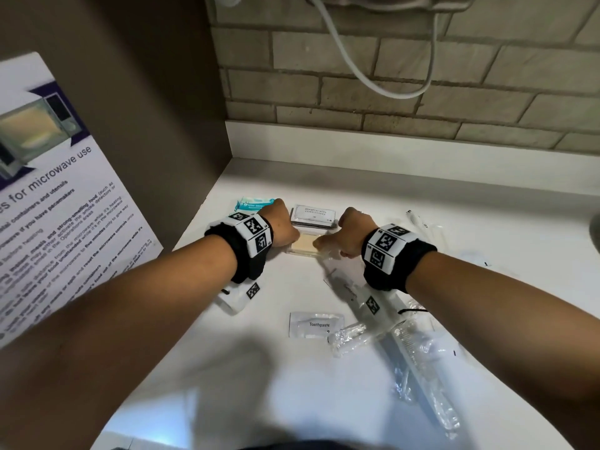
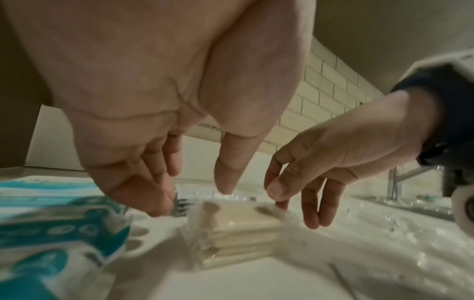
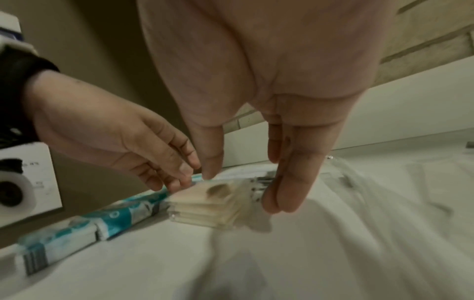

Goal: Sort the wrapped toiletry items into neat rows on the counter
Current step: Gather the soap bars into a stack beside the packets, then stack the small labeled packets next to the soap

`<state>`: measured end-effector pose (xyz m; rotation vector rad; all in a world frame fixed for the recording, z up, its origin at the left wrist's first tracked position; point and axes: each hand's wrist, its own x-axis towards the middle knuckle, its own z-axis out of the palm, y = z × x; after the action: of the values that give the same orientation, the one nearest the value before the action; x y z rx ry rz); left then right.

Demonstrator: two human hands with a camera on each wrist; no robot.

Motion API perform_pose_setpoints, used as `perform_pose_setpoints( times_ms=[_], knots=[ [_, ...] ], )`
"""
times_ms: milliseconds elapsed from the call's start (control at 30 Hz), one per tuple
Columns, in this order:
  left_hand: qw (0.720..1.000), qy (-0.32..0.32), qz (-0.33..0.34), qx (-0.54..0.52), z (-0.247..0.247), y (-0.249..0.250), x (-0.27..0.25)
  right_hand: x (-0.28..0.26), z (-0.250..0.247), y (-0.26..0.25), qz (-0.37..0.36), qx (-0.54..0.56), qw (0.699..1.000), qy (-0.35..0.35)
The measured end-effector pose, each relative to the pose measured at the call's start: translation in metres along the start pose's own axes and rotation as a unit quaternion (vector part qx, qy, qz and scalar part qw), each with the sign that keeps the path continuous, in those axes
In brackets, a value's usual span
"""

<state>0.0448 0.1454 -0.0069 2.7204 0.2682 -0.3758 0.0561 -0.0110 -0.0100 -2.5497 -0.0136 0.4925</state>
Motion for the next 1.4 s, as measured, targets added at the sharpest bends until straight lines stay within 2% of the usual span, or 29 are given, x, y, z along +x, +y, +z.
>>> perform_pose_setpoints(
  times_ms=[133, 200, 333, 500, 600, 700, 833, 900, 967, 1000, 1067, 1133, 1200, 1300, 1400],
  knots=[
    [0.997, 0.023, 0.04, -0.056, -0.007, 0.001, -0.021, -0.01, -0.009, 0.01, -0.043, -0.053, 0.998, -0.006],
    [0.995, -0.008, 0.081, -0.062, -0.006, 0.003, -0.039, -0.015, -0.008, 0.018, -0.053, -0.132, 0.989, -0.032],
    [0.987, -0.092, 0.133, 0.005, 0.018, -0.003, -0.08, -0.031, -0.002, 0.027, -0.059, -0.277, 0.955, -0.093],
    [0.967, -0.122, 0.184, 0.126, 0.053, -0.012, -0.1, -0.042, 0.008, 0.029, -0.047, -0.308, 0.947, -0.08],
    [0.968, -0.114, 0.185, 0.123, 0.06, -0.013, -0.101, -0.033, 0.013, 0.032, -0.042, -0.304, 0.948, -0.08],
    [0.977, -0.123, 0.141, 0.098, 0.06, -0.016, -0.102, -0.003, 0.026, 0.054, -0.063, -0.314, 0.945, -0.065],
    [0.983, -0.132, 0.106, 0.063, 0.053, -0.023, -0.099, -0.046, 0.011, 0.036, -0.121, -0.216, 0.967, -0.059],
    [0.988, -0.109, 0.102, 0.032, 0.044, -0.026, -0.096, -0.052, 0.001, 0.037, -0.154, -0.148, 0.976, -0.037],
    [0.992, -0.072, 0.083, -0.066, 0.034, -0.024, -0.09, -0.057, -0.012, 0.043, -0.183, -0.122, 0.975, -0.035],
    [0.985, -0.057, 0.07, -0.147, 0.03, -0.019, -0.087, -0.06, -0.02, 0.048, -0.186, -0.114, 0.975, -0.038],
    [0.954, -0.023, 0.045, -0.296, 0.023, -0.007, -0.08, -0.067, -0.037, 0.056, -0.201, -0.099, 0.974, -0.045],
    [0.931, 0.001, 0.054, -0.36, 0.017, 0.016, -0.074, -0.075, -0.057, 0.064, -0.206, -0.089, 0.973, -0.045],
    [0.919, -0.011, 0.084, -0.385, 0.015, 0.048, -0.072, -0.081, -0.075, 0.071, -0.208, -0.064, 0.976, -0.025],
    [0.906, -0.071, 0.128, -0.396, 0.024, 0.095, -0.074, -0.086, -0.098, 0.082, -0.223, -0.034, 0.973, 0.045],
    [0.867, -0.132, 0.131, -0.463, 0.034, 0.131, -0.083, -0.084, -0.114, 0.102, -0.206, -0.005, 0.972, 0.112]
  ],
)
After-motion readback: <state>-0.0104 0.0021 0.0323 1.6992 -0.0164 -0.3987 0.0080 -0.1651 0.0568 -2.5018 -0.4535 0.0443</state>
